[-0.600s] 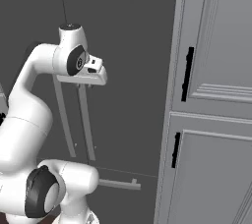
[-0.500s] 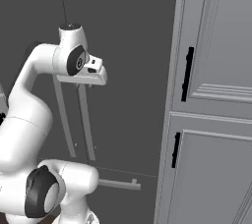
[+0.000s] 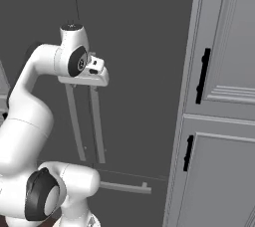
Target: Take the strawberry from the fridge and place it on top of the pancake, located on the dining counter.
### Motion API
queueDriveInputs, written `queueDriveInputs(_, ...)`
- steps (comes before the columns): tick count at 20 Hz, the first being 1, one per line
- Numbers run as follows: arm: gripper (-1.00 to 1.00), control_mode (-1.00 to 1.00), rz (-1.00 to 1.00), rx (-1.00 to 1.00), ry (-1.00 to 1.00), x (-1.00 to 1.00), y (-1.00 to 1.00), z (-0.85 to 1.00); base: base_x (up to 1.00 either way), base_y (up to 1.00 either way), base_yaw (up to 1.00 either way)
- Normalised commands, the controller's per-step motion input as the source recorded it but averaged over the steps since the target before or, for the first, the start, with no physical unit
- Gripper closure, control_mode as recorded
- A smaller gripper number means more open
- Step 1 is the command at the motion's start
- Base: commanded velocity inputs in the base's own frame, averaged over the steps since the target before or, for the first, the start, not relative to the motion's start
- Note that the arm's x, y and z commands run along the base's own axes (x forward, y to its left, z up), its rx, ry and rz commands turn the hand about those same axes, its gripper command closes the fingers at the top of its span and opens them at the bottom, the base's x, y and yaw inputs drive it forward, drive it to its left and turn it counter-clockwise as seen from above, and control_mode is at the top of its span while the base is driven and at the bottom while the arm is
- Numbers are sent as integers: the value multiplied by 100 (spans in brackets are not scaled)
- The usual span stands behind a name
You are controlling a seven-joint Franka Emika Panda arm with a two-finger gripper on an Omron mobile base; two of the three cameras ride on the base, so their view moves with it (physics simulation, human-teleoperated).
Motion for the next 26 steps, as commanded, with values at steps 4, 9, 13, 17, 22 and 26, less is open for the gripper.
queueDriveInputs(4,-100,100,0,0,0,0,0,0,0,27,0)
queueDriveInputs(9,-100,100,0,0,0,0,0,0,-8,-7,-1)
queueDriveInputs(13,-100,100,0,0,0,0,0,0,-23,-4,-1)
queueDriveInputs(17,-100,100,0,0,0,0,0,0,-43,0,0)
queueDriveInputs(22,-100,100,0,0,0,0,0,0,-57,0,0)
queueDriveInputs(26,-100,100,0,0,0,0,0,0,-52,0,0)
